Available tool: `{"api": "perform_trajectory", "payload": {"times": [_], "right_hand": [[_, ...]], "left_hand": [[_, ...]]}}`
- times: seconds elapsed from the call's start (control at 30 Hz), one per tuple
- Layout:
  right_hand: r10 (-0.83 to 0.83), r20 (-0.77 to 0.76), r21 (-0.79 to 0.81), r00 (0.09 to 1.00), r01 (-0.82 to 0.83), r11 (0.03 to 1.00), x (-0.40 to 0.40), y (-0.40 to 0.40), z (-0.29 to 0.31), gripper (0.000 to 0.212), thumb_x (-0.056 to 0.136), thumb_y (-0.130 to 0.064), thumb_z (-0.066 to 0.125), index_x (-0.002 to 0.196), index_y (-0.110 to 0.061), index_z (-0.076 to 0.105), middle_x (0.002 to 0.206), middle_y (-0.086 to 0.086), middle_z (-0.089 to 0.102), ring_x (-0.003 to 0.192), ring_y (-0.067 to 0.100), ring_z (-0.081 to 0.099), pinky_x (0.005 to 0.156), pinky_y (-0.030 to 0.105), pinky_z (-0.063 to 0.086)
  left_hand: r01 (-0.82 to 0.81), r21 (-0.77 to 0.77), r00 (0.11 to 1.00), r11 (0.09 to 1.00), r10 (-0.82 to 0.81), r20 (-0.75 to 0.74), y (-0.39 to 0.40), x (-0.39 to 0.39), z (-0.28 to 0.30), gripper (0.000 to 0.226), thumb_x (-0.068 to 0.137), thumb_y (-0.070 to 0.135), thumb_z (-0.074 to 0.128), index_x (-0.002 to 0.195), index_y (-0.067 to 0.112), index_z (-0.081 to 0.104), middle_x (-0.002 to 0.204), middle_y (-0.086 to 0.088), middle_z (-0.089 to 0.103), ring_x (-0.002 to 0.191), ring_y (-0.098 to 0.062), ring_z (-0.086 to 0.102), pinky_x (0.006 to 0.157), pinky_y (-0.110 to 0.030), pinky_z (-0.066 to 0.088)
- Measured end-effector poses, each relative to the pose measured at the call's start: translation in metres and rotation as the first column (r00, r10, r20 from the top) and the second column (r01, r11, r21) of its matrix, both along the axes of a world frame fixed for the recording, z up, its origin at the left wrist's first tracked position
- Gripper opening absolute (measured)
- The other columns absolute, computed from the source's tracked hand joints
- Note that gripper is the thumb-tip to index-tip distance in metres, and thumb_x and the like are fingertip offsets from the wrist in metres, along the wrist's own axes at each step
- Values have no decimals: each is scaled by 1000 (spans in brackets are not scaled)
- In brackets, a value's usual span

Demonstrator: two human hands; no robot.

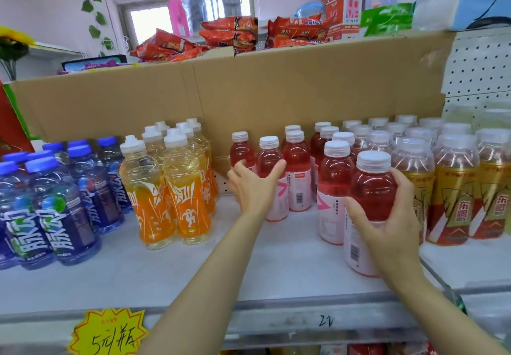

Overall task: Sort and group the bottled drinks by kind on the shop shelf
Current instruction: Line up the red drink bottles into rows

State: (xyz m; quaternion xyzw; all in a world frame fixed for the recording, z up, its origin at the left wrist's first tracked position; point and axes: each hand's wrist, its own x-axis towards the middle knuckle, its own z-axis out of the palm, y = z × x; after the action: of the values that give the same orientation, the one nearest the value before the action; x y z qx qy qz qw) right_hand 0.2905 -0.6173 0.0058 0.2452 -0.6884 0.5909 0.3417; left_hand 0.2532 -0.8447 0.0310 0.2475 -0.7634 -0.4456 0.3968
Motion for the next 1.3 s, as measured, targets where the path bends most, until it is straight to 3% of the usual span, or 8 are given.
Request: {"api": "perform_trajectory", "payload": {"times": [0.13,0.33,0.53,0.77,0.87,0.97,1.17,1.3], "right_hand": [[1,4,0,1000,-1,1000,1,-2,0,77,77,-56,61,142,-23,35,126,-8,48,111,4,48,83,-2,35],[-59,1,-1,998,59,998,5,-5,-2,74,81,-41,67,143,-13,38,123,-5,43,108,-4,38,86,-6,27],[-32,9,1,999,32,999,5,-6,-2,77,80,-54,63,143,-17,37,125,-7,45,106,-6,42,87,-5,28],[42,22,-14,999,-41,999,18,-20,-4,76,80,-57,63,142,-22,36,127,-6,47,112,-9,46,86,0,37],[99,44,-24,994,-98,995,25,-38,-6,78,84,-56,66,145,-19,34,128,-6,44,114,-13,43,87,2,39],[142,73,-15,987,-141,990,23,-61,-7,78,82,-49,67,145,-16,35,127,-5,47,117,3,50,95,19,46],[396,118,244,911,-413,877,34,-61,-2,71,93,-32,57,153,-25,21,143,-13,41,137,-2,34,111,12,29],[283,100,236,954,-299,925,13,-83,11,52,104,-21,45,153,-13,30,152,-1,39,141,6,34,116,17,24]], "left_hand": [[40,-126,994,991,-26,109,-6,-9,-6,96,61,67,83,133,17,45,135,-7,49,127,-27,48,104,-47,47],[252,-102,959,962,-234,160,-29,-8,7,70,85,32,80,141,15,43,130,-2,63,114,-17,61,94,-33,46],[94,-238,989,967,-63,136,-24,-17,-2,76,76,48,83,138,17,51,133,-9,57,121,-28,57,103,-47,48],[74,-175,992,982,-55,111,-7,2,16,79,84,63,64,143,14,45,137,-7,54,125,-26,55,103,-50,48],[301,-46,940,952,-305,-155,40,54,33,68,81,70,57,131,24,54,124,5,58,110,-10,59,97,-41,53],[604,17,794,797,-600,-92,82,103,27,66,64,68,71,120,36,57,114,13,67,102,0,65,89,-31,57],[462,-42,882,886,-464,-81,53,105,22,38,83,36,78,111,42,53,107,15,67,93,6,66,86,-28,57],[383,-62,919,922,-387,-70,15,102,25,47,90,33,73,129,33,45,117,8,62,104,-4,63,83,-25,55]]}}
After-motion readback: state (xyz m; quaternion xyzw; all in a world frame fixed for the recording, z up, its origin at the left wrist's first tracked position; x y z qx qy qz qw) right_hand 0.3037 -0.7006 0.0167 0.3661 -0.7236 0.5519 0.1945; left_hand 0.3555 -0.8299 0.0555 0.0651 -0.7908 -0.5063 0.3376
